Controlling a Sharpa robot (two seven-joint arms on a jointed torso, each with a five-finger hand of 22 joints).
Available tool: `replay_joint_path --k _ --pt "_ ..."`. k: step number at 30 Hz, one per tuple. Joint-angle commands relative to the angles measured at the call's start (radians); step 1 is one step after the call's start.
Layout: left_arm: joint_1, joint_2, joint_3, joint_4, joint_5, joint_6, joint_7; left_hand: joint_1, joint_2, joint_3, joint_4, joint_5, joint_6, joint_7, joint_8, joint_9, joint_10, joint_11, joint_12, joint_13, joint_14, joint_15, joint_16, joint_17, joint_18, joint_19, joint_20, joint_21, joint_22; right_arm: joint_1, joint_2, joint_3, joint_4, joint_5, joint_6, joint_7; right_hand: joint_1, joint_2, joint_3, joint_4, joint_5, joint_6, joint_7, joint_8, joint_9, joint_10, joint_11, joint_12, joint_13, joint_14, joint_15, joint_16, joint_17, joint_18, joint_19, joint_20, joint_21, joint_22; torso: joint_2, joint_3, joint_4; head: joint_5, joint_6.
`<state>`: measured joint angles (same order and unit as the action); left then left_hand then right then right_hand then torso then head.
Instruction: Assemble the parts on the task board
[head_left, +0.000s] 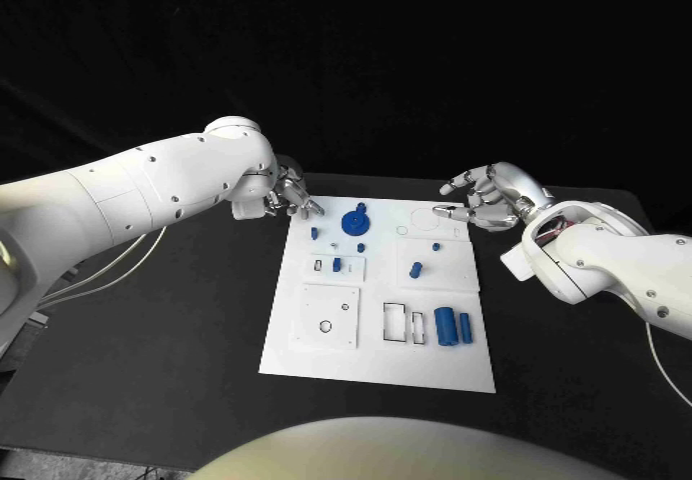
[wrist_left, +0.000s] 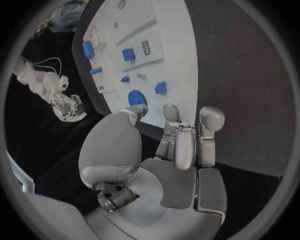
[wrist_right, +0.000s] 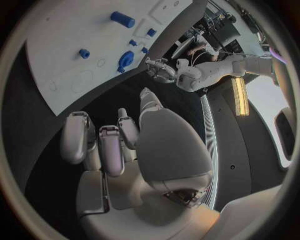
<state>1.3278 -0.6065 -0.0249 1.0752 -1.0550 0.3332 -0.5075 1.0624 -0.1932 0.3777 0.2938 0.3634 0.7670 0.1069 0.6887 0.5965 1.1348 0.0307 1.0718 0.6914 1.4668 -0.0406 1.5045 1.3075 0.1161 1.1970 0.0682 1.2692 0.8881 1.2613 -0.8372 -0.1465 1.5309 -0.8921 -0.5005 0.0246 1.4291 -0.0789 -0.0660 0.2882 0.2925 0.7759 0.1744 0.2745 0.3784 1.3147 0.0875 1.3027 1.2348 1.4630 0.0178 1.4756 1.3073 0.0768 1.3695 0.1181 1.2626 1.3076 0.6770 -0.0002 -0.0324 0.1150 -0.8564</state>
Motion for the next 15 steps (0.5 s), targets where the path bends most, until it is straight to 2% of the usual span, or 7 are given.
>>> replay_joint_path --k 1,9,15 --pt "-0.004 0.009 -0.002 -0.01 0.023 0.039 0.008 -0.001 0.011 -0.01 0.0 -0.007 0.009 -0.001 -0.003 -0.002 -0.009 0.0 -0.004 0.001 0.052 0.009 -0.004 0.106 0.015 -0.002 0.007 -0.004 -0.001 -0.001 0.002 0.0 0.0 -0.004 0.006 0.003 -0.008 0.001 -0.005 0.002 -0.005 -0.007 0.0 0.005 -0.001 -0.007 0.001 -0.002 -0.001 0.051 -0.006 -0.006 0.027 0.008 -0.002 -0.001 -0.005 0.018 -0.001 0.0008 -0.0004 0.003 0.001" --pt "-0.016 0.02 -0.006 -0.02 0.032 0.042 0.014 -0.006 0.017 -0.013 0.0 -0.007 0.015 -0.002 -0.002 -0.004 -0.006 -0.001 0.001 0.006 0.053 0.009 -0.001 0.111 0.013 0.003 0.007 0.0 0.008 -0.001 0.004 0.0 0.0 -0.004 0.007 0.004 -0.009 0.002 -0.005 0.001 -0.004 -0.007 0.0 0.005 -0.001 -0.006 0.001 -0.002 -0.001 0.052 -0.006 -0.006 0.028 0.008 -0.002 -0.001 -0.005 0.019 -0.001 0.0011 -0.0004 0.003 -0.001" --pt "-0.019 0.021 -0.007 -0.02 0.034 0.05 0.013 -0.007 0.019 -0.014 0.0 -0.007 0.017 -0.003 -0.001 -0.004 -0.006 -0.001 0.001 0.005 0.053 0.009 -0.001 0.111 0.013 0.004 0.007 0.0 0.009 -0.001 0.004 0.0 -0.001 -0.004 0.007 0.004 -0.009 0.002 -0.005 0.001 -0.004 -0.007 0.0 0.005 -0.001 -0.006 0.001 -0.002 -0.001 0.052 -0.006 -0.006 0.028 0.008 -0.002 -0.001 -0.005 0.019 -0.001 0.0011 0.0011 0.003 -0.002"
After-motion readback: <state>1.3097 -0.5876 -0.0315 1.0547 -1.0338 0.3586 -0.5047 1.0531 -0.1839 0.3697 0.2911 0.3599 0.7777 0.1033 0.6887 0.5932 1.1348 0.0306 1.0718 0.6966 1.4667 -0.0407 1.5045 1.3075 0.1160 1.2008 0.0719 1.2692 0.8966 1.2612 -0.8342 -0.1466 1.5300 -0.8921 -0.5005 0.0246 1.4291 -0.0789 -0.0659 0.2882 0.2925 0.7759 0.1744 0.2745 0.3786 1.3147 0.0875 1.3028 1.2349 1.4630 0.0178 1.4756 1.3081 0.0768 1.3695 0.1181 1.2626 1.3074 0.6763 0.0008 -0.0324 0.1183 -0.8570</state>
